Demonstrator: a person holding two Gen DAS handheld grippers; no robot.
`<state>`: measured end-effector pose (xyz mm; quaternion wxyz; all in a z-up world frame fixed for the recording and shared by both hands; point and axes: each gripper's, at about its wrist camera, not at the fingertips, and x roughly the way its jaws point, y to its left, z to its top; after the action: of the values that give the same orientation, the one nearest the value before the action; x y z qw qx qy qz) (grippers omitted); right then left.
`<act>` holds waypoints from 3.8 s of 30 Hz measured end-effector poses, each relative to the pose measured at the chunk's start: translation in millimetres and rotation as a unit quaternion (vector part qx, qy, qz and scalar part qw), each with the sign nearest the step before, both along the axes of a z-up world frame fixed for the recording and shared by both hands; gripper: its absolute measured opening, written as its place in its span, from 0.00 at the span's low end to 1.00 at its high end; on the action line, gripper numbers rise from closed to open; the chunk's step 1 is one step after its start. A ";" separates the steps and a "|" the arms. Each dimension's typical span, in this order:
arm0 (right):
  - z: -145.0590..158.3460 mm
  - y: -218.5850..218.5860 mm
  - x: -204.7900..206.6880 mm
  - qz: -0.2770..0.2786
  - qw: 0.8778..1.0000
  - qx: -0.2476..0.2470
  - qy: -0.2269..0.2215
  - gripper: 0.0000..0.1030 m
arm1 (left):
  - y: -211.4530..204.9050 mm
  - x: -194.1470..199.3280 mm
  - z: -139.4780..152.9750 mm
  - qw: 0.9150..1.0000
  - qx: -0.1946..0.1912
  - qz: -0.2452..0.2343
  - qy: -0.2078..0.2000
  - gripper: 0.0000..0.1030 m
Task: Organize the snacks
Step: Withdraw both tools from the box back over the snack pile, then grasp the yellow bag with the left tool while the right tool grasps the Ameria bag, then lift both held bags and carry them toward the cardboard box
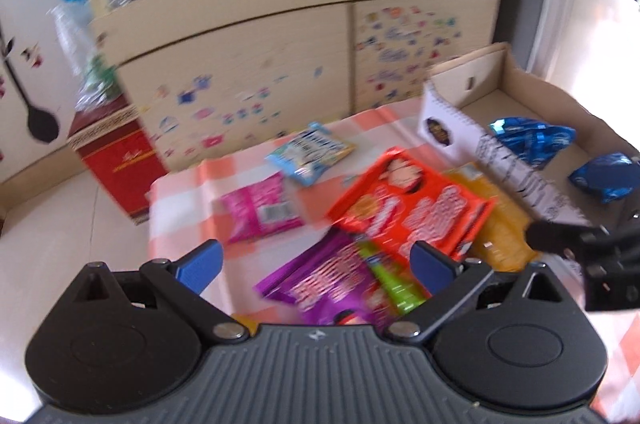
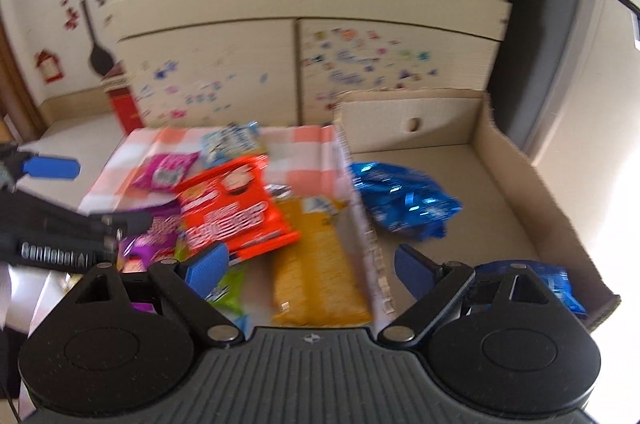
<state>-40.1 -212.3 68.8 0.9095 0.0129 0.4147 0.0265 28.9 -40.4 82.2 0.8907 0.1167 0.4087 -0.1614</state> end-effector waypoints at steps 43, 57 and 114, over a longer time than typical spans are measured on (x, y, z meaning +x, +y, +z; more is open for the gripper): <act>-70.0 82.4 -14.7 0.111 0.987 -0.033 0.108 0.80 | 59.3 0.3 -80.2 0.994 0.000 0.004 0.105 0.87; -63.6 73.5 -18.0 0.112 0.989 -0.016 0.098 0.66 | 65.4 -12.0 -69.8 0.995 -0.032 0.021 0.096 0.50; 15.9 23.8 -23.6 0.040 0.998 -0.008 -0.043 0.64 | -6.5 -25.0 10.1 0.996 -0.088 -0.011 -0.033 0.50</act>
<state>-63.7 -188.5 84.7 0.9247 -0.0121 0.3759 0.0597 3.9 -46.9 92.4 0.9085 0.0479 0.3621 -0.2029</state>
